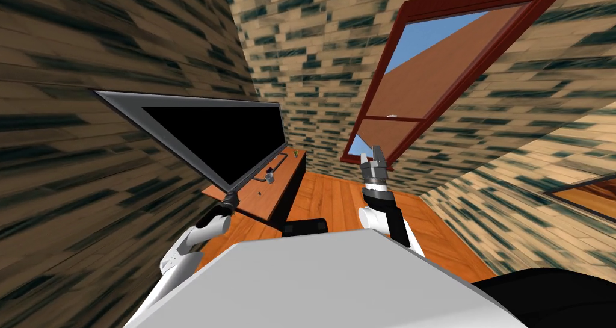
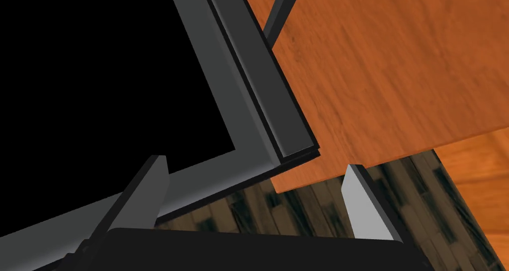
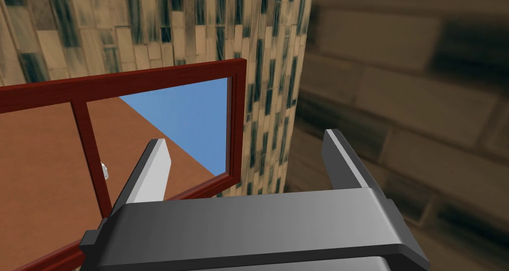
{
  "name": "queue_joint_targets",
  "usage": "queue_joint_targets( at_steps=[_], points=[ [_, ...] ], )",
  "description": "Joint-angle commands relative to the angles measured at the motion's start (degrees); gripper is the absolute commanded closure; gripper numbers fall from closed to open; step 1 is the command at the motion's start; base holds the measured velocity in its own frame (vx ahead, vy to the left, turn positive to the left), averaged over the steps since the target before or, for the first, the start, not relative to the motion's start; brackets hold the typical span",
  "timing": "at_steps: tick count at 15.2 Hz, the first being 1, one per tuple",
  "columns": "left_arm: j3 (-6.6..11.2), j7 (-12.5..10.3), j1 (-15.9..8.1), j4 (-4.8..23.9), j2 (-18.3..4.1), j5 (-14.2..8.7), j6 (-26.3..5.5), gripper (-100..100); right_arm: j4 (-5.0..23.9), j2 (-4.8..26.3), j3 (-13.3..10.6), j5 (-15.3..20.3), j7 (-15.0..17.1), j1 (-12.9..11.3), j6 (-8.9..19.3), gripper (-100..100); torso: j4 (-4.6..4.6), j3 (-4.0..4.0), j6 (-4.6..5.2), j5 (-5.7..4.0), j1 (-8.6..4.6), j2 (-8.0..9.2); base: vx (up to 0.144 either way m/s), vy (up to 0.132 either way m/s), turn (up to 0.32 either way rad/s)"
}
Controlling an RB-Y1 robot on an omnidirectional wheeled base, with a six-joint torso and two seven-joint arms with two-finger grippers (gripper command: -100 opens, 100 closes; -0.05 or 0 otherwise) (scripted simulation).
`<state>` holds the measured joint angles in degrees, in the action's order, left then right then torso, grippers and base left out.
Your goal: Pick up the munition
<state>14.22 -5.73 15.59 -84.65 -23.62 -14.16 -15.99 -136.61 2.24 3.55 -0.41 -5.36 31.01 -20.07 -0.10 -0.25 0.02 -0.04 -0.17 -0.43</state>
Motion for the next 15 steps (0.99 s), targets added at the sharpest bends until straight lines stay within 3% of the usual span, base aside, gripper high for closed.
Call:
queue_joint_targets(
  at_steps=[1, 2, 3, 5, 6, 8, 9, 11, 12, 14, 15],
  points=[
    [0.84, -0.16, -0.86, 2.69, -0.47, -0.73, -2.86, -100, 0.0, 0.0, 0.0, 0.0, 0.0, 0.0, 0.0, 0, 0.0, 0.0, 0.0, 0.0, 0.0, 0.0, 0.085, -0.021, -0.136],
    [0.84, -0.16, -0.86, 2.69, -0.47, -0.73, -3.02, -100, 0.0, 0.0, 0.0, 0.0, 0.0, 0.0, 0.0, 0, 0.01, 0.04, -0.01, 0.01, 0.05, 0.07, 0.057, -0.005, -0.048],
    [2.04, -0.36, -1.67, 4.41, -1.01, -1.75, -5.05, -100, 0.0, 0.0, 0.0, 0.0, 0.0, 0.0, 0.0, 0, 0.03, 0.1, -0.03, 0.01, 0.09, 0.17, 0.069, -0.008, -0.107],
    [2.04, -0.36, -1.67, 5.48, -1.01, -1.75, -6.1, -100, 0.0, 0.0, 0.0, 0.0, 0.0, 0.0, 0.0, 0, 0.04, 0.1, -0.01, 0.02, 0.13, 0.18, 0.074, -0.01, -0.095],
    [3.24, -0.55, -2.46, 8.02, -1.52, -2.76, -7.76, -100, 0.0, 0.0, 0.0, 0.0, 0.0, 0.0, 0.0, 0, 0.05, 0.12, -0.02, 0.03, 0.12, 0.21, 0.083, -0.008, -0.116],
    [3.24, -0.55, -2.46, 8.26, -1.52, -2.76, -9.15, -100, 0.0, 0.0, 0.0, 0.0, 0.0, 0.0, 0.0, 0, 0.04, 0.1, -0.01, 0.03, 0.11, 0.16, 0.077, -0.009, -0.089],
    [4.46, -0.71, -3.23, 10.71, -2.0, -3.77, -11.11, -100, 0.0, 0.0, 0.0, 0.0, 0.0, 0.0, 0.0, 0, 0.05, 0.12, -0.03, 0.02, 0.11, 0.21, 0.074, -0.01, -0.13],
    [4.46, -0.71, -3.23, 11.01, -2.0, -3.77, -12.15, -100, 0.0, 0.0, 0.0, 0.0, 0.0, 0.0, 0.0, 0, 0.04, 0.11, -0.01, 0.02, 0.13, 0.18, 0.079, 0.001, -0.085],
    [5.68, -0.86, -3.98, 13.7, -2.46, -4.76, -13.9, -100, 0.0, 0.0, 0.01, 0.0, 0.0, 0.0, 0.0, 0, 0.05, 0.12, -0.03, 0.03, 0.14, 0.21, 0.077, 0.003, -0.094],
    [5.68, -0.86, -3.98, 13.72, -2.46, -4.76, -15.09, -100, 0.0, 0.0, 0.0, 0.0, 0.0, 0.0, 0.0, 0, 0.04, 0.1, -0.01, 0.04, 0.17, 0.17, 0.086, 0.005, -0.089],
    [6.89, -0.98, -4.69, 16.37, -2.9, -5.74, -16.39, -100, 0.0, 0.0, 0.01, 0.0, 0.0, 0.0, 0.0, 0, 0.04, 0.11, -0.03, 0.03, 0.15, 0.18, 0.107, -0.009, -0.111]
  ],
)
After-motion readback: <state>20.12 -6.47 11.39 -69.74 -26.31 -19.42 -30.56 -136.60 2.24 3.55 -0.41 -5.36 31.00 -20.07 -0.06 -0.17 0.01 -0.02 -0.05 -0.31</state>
